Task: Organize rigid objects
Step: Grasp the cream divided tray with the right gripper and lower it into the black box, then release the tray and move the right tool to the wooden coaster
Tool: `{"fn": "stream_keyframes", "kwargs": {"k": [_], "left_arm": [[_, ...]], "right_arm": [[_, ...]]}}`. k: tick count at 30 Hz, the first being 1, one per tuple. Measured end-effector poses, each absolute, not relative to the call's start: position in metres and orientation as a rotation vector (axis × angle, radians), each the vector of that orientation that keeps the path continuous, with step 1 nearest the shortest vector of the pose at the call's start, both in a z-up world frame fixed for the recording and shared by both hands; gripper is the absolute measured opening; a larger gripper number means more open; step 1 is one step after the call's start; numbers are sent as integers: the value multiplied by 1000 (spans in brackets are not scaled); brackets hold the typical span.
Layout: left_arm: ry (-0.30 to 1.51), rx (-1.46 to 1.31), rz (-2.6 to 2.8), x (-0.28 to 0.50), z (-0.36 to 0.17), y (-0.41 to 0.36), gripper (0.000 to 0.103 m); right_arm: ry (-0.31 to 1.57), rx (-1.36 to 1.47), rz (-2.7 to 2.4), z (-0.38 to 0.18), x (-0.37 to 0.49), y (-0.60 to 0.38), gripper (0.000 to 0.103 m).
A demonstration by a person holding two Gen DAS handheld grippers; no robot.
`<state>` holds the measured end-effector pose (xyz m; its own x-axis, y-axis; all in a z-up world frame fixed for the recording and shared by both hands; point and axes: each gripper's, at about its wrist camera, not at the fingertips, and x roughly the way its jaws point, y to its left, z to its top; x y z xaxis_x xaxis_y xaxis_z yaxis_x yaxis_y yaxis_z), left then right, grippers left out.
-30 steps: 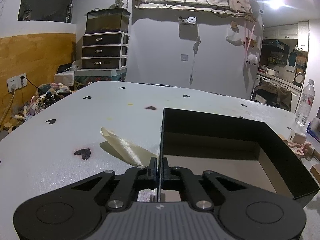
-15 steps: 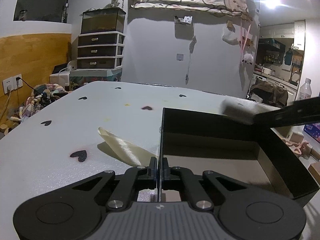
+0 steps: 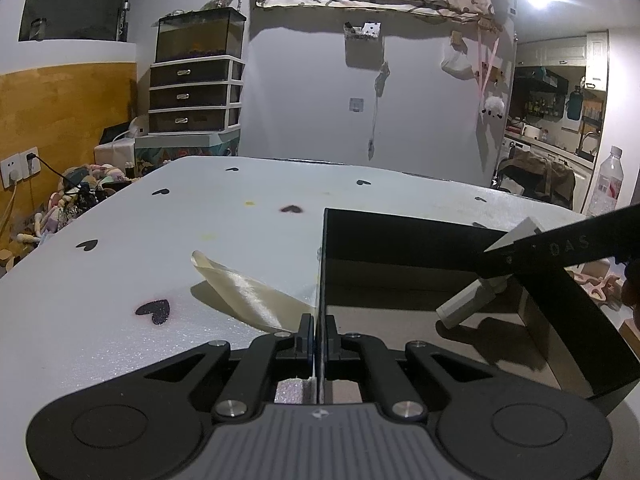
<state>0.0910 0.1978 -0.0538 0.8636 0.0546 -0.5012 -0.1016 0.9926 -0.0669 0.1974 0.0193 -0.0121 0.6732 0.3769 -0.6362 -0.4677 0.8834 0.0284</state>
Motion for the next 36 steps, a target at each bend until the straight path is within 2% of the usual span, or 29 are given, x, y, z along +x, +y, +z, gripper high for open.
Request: {"fn": "stream_keyframes", "kwargs": {"k": [4,13,21,26,36], "left_arm": [[526,-94,83,91,-54,198,3],[532,-89,89,92,-54,196,3],[534,-89,92,91,-54,197,3],[536,-84,96,91,-54,196,3],[537,-70,100,90,-53,194,3]], "right_arm": [[660,-122,501,-6,189,12,82],[639,-71,510,4,179,-10,83],[571,-29,486,9,160,-47,91],[527,-13,405,1,147,-84,97],[562,27,146,-32,133,-159,100]]}}
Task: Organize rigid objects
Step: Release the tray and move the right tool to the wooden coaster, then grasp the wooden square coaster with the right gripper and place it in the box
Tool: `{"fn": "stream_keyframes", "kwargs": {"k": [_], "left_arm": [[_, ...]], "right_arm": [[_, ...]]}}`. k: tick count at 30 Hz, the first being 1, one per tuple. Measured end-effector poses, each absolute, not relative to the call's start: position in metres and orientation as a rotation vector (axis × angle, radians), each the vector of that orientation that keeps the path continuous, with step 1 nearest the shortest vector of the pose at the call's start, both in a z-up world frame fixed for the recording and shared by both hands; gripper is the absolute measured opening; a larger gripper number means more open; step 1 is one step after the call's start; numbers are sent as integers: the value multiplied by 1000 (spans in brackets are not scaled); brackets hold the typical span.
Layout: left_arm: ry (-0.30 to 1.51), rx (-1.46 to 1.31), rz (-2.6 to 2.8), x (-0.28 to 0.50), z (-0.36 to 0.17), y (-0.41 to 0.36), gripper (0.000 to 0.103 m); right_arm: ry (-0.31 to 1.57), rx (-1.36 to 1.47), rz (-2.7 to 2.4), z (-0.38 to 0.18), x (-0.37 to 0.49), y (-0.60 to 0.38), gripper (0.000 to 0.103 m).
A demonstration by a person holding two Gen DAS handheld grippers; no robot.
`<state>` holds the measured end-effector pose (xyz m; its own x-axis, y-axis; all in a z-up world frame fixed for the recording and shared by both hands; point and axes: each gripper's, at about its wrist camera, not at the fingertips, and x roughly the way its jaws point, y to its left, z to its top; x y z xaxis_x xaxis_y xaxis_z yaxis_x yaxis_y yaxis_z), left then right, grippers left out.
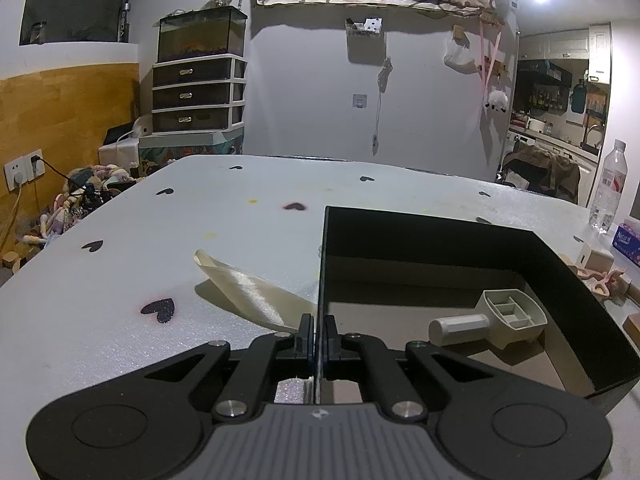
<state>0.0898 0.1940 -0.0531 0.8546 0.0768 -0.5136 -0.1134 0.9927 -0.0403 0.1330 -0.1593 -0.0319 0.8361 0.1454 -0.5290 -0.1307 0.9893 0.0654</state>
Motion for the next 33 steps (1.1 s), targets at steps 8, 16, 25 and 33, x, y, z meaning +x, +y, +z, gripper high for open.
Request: {"fn": "stream_keyframes", "kwargs": {"k": [8,16,25,33], "left_arm": [[549,-52,108,90,-48,188,3],[566,-48,110,92,-46,187,3],[579,-42,113,95,-45,186,3],[579,-47,113,97,-45,186,3]], "right_arm": [[651,49,51,-63,140,-186,100],[692,28,6,-78,162,-193,99],[685,12,18,-78,164,-191,75],[580,-18,230,-38,153,-162,75]]}}
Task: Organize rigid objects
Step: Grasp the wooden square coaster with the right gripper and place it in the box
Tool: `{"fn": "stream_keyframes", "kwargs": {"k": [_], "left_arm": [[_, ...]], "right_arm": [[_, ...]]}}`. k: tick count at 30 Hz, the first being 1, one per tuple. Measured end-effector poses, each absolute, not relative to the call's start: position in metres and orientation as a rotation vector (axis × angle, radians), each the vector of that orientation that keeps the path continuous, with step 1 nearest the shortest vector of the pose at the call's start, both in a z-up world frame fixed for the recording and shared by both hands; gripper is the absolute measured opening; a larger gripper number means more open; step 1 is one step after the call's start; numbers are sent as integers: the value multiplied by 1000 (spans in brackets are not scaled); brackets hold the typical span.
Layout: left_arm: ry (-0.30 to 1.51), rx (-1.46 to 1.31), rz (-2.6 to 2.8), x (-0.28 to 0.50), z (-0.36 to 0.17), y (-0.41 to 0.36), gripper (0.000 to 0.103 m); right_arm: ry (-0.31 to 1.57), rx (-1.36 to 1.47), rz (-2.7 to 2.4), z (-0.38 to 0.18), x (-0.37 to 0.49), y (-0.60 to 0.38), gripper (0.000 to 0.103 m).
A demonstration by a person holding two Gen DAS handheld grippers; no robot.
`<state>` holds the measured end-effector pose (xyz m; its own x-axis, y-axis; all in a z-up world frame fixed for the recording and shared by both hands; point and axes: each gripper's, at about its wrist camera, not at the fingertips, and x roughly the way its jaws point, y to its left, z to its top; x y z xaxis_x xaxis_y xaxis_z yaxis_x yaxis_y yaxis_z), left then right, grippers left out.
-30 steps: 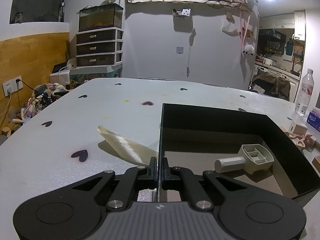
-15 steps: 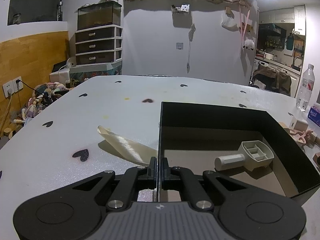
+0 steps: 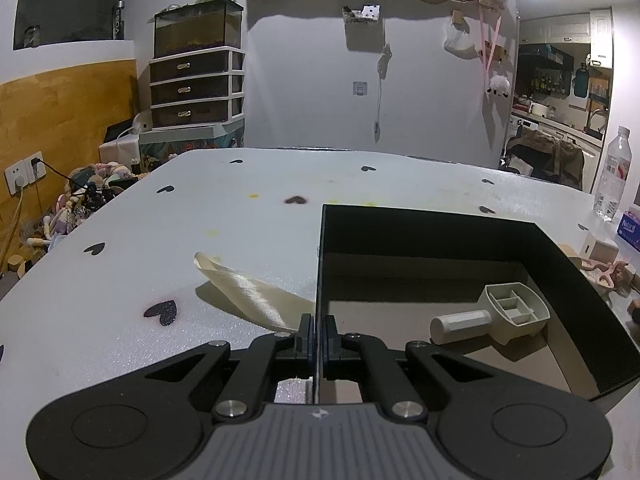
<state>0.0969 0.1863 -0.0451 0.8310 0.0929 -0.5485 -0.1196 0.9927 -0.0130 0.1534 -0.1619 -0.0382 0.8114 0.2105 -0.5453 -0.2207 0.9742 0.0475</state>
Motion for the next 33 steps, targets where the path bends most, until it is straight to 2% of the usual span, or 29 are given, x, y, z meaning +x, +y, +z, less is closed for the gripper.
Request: {"fn": "stream_keyframes", "kwargs": {"k": [6,13,21,33], "left_arm": [[580,-47,112,97,-45,186,3],[591,-48,109,100,-40,187,3],[616,-57,83,103,-36,193,3],[658,-59,41,110,-32,200,4]], "right_arm": [[490,-127,505,3,158,-112,75],[515,-274,756,28,179,-35,75],[548,-599,1068,13,191,54,75],[508,-886,1312,-18,206,106,75]]}}
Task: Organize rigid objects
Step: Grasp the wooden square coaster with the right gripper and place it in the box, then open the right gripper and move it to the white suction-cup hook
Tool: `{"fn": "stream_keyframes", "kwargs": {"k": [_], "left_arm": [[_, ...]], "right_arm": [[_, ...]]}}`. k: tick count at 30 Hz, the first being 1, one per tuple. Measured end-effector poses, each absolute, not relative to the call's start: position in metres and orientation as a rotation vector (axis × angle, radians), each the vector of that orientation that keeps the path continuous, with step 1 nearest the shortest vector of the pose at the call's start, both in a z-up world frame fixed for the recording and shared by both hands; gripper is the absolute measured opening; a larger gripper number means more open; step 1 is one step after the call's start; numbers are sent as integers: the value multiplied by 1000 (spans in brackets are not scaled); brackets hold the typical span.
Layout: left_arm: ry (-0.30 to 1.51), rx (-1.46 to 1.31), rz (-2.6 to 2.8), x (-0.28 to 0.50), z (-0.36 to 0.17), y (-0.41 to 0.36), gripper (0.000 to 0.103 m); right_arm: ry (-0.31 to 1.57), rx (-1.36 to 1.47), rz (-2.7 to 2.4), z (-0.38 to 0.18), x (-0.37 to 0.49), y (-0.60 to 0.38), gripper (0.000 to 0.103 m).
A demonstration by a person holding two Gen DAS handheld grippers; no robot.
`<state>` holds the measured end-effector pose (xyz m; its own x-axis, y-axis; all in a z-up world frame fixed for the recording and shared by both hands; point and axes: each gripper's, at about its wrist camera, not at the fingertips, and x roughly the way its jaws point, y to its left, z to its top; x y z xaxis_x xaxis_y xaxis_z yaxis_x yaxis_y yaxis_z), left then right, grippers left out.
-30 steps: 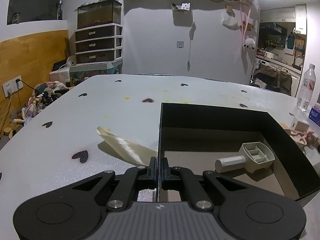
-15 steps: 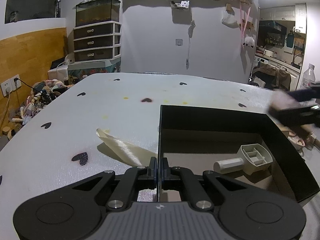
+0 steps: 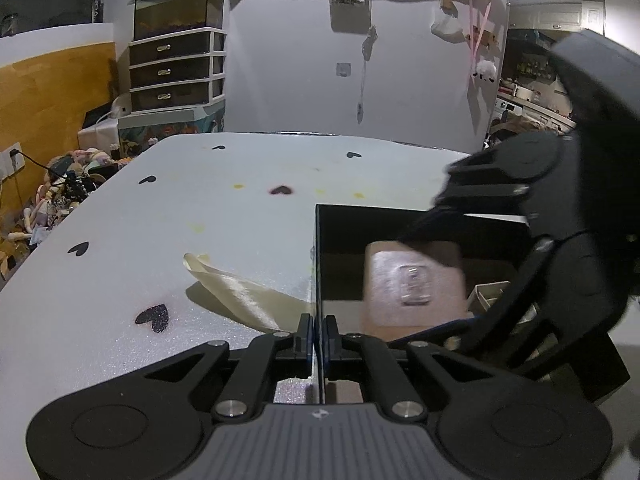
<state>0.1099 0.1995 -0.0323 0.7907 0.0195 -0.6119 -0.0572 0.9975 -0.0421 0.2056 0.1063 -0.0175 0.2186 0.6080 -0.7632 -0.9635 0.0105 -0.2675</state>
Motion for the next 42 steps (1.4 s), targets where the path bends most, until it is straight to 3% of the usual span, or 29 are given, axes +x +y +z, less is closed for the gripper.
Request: {"fn": "stream_keyframes", "kwargs": {"k": [5,10,16,42], "left_arm": [[670,-54,40,112,-31,200,4],[676,-60,45,113,-30,199,4],[680,-60,49,115,-30,198,4],[689,-61,71,117,-30,195,4]], "right_arm": [[500,-912,1321,-26,216,118,76],[525,-886,1340,-29,223,117,87],[518,-856,1316,-21,220,105,88],[436,-269,794,40,200,-58,98]]}}
